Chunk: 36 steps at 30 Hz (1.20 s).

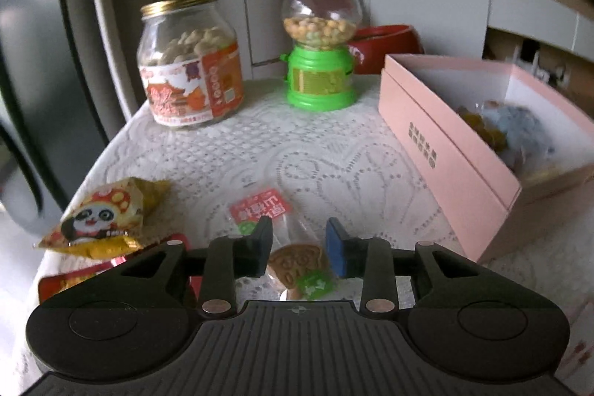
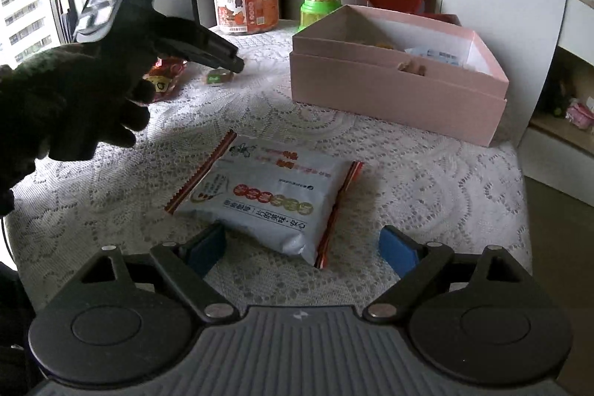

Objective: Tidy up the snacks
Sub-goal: 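Grasp small clear cookie bag with left tool while right tool holds white package, then carry cookie bag with left tool while right tool carries white package toward pink box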

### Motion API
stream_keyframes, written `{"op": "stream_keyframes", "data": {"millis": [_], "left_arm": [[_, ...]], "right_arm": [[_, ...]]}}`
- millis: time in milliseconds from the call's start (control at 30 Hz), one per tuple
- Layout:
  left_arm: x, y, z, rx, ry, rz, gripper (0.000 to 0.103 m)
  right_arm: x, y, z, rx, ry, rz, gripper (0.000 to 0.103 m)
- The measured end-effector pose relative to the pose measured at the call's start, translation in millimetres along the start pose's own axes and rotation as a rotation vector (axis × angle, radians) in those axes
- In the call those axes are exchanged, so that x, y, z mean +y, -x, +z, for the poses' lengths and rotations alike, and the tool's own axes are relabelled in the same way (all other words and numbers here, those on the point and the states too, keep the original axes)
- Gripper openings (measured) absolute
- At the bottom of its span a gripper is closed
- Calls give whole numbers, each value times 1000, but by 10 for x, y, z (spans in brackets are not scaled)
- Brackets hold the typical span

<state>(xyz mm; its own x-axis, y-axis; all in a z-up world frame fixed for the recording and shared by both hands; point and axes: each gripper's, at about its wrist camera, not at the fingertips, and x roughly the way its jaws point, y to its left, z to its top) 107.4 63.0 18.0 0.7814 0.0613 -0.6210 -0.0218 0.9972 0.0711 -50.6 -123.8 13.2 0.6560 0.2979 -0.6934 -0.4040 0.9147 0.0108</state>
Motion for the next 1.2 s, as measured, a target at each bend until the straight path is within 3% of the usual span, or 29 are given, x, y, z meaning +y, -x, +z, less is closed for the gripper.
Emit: {"op": "stream_keyframes", "data": {"millis": [167, 333, 433, 533, 600, 767, 933, 1100, 1200], "left_arm": [[31, 40, -43, 4, -13, -30, 37], [118, 324, -287, -21, -20, -179, 32], [97, 633, -549, -36, -56, -250, 32], [82, 877, -752, -45, -69, -294, 32], [95, 1002, -834, -45, -58, -308, 32], [210, 1208, -885, -53, -9, -276, 32], [255, 1220, -929, -16, -6, -264, 32], [172, 1187, -948, -12, -40, -260, 33], [95, 1163, -902, -2, -56, -253, 33]], "right_arm": [[9, -5, -4, 0, 1, 1, 92], [-13, 27, 8, 17, 49, 2, 92], [-101, 73, 19, 1, 86, -145, 92], [-296, 78, 80, 8, 0, -277, 92], [-393, 120, 100, 12, -92, -241, 92], [-262, 182, 118, 35, -211, -33, 92], [-102, -64, 334, 113, -340, 117, 92], [19, -476, 689, 125, -390, -18, 93], [150, -624, 769, 115, -318, -118, 96]]}}
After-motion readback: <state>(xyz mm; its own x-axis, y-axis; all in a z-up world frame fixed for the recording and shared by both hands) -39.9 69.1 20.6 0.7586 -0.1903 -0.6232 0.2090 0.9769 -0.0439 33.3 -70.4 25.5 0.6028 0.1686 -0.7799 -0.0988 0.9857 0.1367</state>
